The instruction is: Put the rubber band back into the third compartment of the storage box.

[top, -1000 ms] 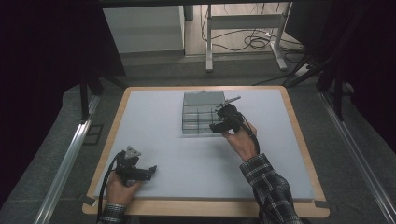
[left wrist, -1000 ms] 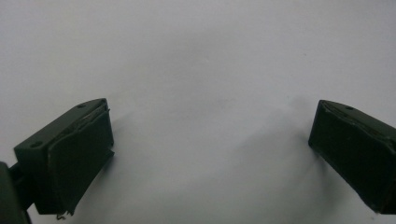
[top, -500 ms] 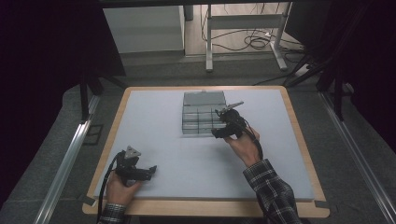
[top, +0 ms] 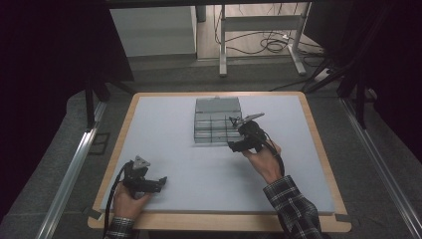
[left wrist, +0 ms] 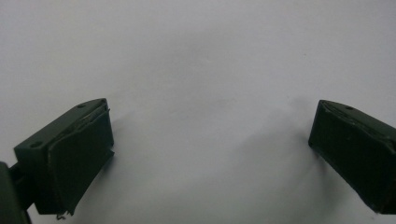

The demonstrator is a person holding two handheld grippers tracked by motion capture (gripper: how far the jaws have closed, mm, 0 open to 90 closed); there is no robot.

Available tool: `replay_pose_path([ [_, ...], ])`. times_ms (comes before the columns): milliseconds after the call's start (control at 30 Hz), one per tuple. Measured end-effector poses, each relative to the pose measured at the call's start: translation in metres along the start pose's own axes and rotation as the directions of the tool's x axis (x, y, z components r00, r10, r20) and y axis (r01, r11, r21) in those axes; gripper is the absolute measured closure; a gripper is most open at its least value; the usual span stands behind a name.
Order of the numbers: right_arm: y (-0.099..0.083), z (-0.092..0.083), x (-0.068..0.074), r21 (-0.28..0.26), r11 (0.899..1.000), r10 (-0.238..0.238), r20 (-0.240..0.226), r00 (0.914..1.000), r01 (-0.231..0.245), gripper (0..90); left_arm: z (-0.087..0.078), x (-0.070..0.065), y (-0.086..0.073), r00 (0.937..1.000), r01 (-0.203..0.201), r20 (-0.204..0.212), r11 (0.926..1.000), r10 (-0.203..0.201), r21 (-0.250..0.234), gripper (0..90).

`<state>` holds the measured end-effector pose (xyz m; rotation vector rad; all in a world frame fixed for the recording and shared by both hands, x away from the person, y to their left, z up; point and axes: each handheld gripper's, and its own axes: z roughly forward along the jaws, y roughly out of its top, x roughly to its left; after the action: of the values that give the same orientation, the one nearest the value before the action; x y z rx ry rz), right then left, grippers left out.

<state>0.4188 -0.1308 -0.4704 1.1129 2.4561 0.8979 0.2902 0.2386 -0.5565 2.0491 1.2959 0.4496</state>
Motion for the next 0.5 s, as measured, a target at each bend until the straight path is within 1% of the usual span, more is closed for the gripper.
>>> replay_pose_path([
  [300, -0.012, -0.004, -0.002, 0.000, 1.000, 0.014, -0.010, 0.9998, -0.014, 23.2, 0.000, 0.000, 0.000, 1.0000, 0.000, 0.000, 1.0000, 0.000, 0.000, 0.0],
  [500, -0.020, -0.009, -0.001, -0.012, 1.000, 0.011, -0.001, 0.9999, -0.011, 23.1, 0.000, 0.000, 0.000, 1.0000, -0.001, 0.000, 1.0000, 0.001, 0.000, 0.0],
])
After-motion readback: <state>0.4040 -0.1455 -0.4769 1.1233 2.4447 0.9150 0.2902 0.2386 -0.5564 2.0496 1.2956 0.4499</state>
